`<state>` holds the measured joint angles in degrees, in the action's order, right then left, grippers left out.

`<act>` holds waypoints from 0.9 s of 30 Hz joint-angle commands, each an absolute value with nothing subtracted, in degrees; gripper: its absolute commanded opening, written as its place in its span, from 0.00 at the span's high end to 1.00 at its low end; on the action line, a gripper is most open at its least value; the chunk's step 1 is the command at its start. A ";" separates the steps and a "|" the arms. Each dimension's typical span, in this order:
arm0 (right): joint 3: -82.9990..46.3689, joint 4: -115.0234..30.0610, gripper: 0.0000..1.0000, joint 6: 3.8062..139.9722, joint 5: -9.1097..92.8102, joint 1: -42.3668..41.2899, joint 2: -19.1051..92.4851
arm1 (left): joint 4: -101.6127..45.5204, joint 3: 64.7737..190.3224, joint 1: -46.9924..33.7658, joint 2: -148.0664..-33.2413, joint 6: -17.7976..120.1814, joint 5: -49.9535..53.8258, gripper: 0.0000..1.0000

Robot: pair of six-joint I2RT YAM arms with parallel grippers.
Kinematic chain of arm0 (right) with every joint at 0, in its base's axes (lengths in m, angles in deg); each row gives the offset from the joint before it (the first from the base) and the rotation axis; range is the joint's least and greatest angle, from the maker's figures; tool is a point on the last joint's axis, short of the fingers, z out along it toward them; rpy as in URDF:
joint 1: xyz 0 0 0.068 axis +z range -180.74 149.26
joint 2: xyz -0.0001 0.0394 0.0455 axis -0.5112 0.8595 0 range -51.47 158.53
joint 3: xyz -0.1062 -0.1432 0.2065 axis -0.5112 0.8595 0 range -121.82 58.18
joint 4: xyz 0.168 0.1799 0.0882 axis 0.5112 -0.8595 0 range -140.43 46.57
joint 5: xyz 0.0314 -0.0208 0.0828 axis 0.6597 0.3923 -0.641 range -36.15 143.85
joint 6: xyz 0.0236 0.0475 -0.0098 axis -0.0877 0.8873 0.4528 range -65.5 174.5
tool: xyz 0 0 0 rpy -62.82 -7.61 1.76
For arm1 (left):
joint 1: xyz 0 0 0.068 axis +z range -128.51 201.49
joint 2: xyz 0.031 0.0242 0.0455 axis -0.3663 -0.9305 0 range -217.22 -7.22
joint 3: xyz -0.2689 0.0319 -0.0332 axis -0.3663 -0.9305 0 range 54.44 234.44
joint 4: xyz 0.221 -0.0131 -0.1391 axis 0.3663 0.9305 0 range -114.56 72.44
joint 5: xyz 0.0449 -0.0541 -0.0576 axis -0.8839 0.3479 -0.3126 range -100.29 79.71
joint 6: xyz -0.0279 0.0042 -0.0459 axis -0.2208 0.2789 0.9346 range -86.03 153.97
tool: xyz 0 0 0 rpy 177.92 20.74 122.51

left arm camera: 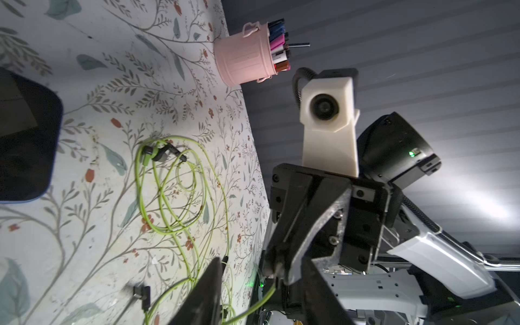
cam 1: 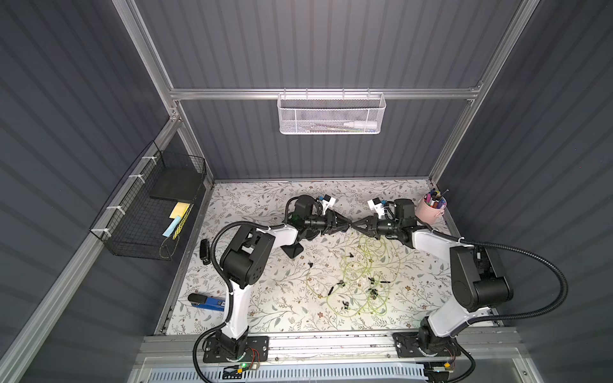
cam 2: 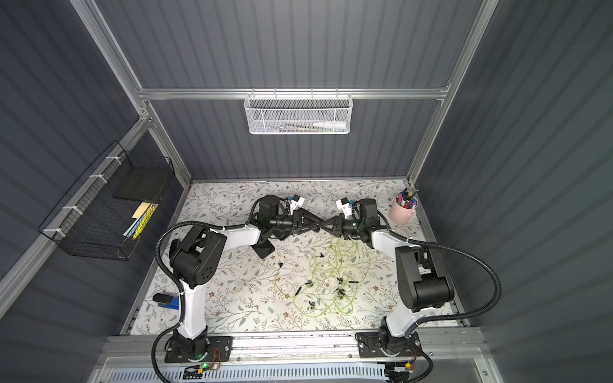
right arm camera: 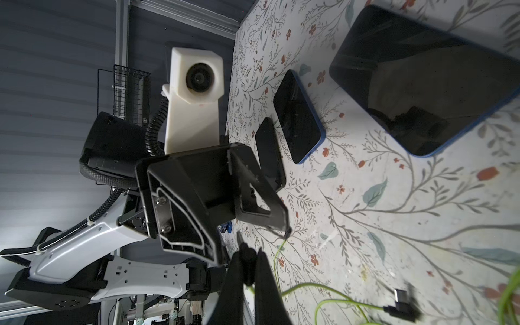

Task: Plug wired earphones into phones
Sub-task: Pick up the wired earphone from the center of the board, then pick up the phone at the center of the board.

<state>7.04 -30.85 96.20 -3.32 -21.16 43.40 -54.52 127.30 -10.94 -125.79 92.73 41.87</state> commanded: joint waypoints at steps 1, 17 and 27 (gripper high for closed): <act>5.81 -37.34 1.00 90.84 2.18 -21.18 41.30 | -42.11 130.84 -10.10 -125.35 87.13 35.71 0.29; -11.22 -43.03 1.00 85.71 27.83 -19.41 61.94 | -14.23 142.39 -10.66 -129.13 100.09 -9.14 0.16; -17.80 -43.39 1.00 85.33 26.26 -18.75 71.27 | -8.92 149.93 -11.90 -134.37 100.48 -11.53 0.14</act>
